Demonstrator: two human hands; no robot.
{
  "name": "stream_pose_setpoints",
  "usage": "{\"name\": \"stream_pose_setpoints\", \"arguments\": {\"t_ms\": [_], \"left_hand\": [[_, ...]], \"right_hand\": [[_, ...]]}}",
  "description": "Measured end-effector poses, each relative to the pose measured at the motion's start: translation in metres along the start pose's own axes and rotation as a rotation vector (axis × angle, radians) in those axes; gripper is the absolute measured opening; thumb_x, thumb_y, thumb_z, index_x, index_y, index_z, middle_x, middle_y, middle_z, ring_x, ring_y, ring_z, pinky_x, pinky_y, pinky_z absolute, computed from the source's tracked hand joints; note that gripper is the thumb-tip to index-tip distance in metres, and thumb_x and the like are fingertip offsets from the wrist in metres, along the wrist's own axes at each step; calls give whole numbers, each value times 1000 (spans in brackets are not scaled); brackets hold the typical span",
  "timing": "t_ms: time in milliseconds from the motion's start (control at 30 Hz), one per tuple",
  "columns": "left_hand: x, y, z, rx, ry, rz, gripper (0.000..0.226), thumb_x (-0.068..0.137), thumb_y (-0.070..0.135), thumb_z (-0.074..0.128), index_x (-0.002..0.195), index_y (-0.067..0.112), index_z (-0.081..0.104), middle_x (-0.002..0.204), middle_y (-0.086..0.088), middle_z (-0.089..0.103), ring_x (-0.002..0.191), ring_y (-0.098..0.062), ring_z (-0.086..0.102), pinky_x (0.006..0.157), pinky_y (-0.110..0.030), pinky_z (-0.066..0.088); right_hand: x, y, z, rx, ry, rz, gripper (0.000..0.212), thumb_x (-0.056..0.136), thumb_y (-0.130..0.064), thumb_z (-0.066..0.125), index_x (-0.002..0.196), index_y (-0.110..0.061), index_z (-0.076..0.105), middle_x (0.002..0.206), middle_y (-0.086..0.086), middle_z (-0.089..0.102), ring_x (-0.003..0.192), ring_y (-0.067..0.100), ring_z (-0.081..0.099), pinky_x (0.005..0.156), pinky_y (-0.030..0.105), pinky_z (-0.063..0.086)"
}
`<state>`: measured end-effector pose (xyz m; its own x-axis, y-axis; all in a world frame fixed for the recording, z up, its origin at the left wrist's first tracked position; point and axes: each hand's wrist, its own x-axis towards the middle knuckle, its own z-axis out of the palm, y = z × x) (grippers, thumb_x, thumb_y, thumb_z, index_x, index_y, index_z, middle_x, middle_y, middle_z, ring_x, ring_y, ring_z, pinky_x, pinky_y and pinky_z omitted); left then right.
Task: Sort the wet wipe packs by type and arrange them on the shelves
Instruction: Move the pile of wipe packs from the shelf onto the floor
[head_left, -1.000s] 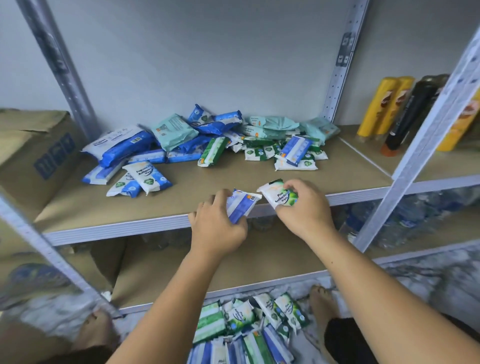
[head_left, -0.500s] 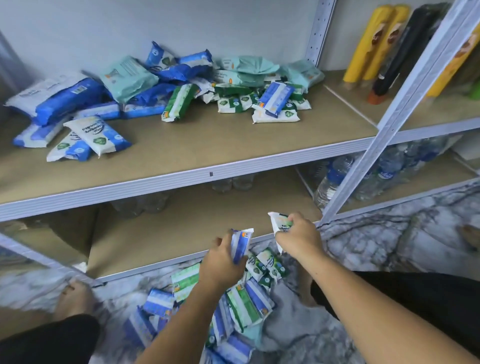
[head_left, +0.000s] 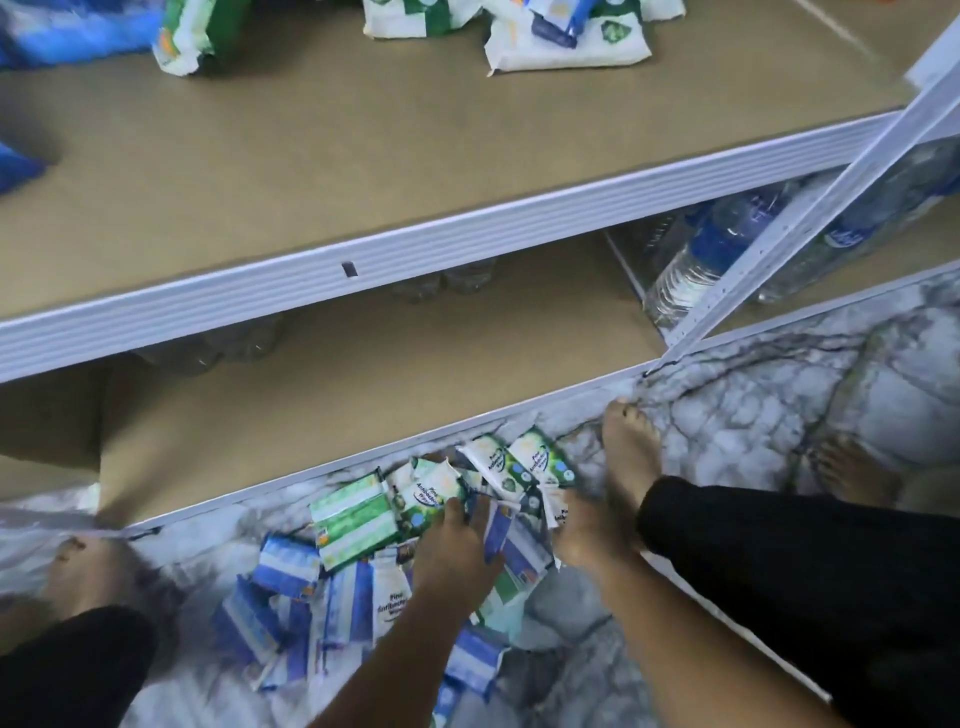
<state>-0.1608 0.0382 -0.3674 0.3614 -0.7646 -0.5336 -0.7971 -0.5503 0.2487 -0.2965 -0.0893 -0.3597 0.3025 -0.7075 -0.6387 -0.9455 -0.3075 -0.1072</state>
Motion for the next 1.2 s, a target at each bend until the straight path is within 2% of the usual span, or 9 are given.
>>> {"name": "stream_pose_setpoints", "arguments": {"t_ms": [133,233,300,400,567,733,900,1000,1200], "left_hand": [[4,3,10,73,46,12,77,94,60,47,157,26,17,153,-12,32,136,-35,38,107,-46,43],[0,4,9,76,69,30,80,93,66,44,158,28,16,152,-10,32,137,-33,36,107,-45,39],[-4,3,4,69,108,36,82,92,70,40,158,27,16,150,-7,36,134,-30,39,106,-43,39],[-14,3,-10,47,181,12,78,92,71,34,156,28,22,145,-5,43,130,-27,45,103,-43,42],[-39,7,-56,-69,324,14,70,89,69,28,144,29,45,134,-3,52,123,-29,51,95,-40,46],[-58,10,-112,-296,568,98,62,89,57,35,138,25,56,122,-2,59,106,-28,59,88,-41,51],[-84,25,-193,-403,830,267,49,91,42,46,136,25,57,122,3,56,113,-21,55,99,-33,46],[-103,37,-244,-401,996,422,38,93,25,56,131,25,60,123,7,57,114,-14,55,101,-23,41],[-94,52,-316,-290,1120,547,35,87,20,55,120,19,65,115,-1,61,107,-23,57,95,-37,47]], "right_hand": [[4,3,23,69,-35,-1,48,94,-29,62,135,-13,44,131,14,55,122,30,53,96,31,45],[2,7,15,91,-17,-10,32,95,-33,62,121,-15,56,120,11,61,115,28,58,89,28,48],[0,6,0,86,30,-23,21,97,-36,58,109,-19,60,116,8,62,111,26,58,82,25,44],[-10,-6,-22,198,101,-11,22,98,-33,57,115,-20,62,121,7,61,96,21,55,67,24,36],[-41,-41,-72,466,245,-124,29,94,-27,62,121,-19,67,126,5,65,109,23,63,87,24,46],[-87,-73,-146,630,461,-311,15,88,-12,62,92,-22,72,93,-4,71,89,18,66,76,22,46],[-137,-88,-226,605,756,-490,22,83,-5,59,88,-21,75,86,-9,67,76,10,60,64,9,42],[-150,-89,-270,575,932,-618,23,77,0,61,84,-16,75,79,-5,68,72,15,61,69,23,48],[-124,-80,-345,447,785,-569,34,79,-11,62,109,-26,68,99,-6,64,87,15,60,78,26,48]]}}
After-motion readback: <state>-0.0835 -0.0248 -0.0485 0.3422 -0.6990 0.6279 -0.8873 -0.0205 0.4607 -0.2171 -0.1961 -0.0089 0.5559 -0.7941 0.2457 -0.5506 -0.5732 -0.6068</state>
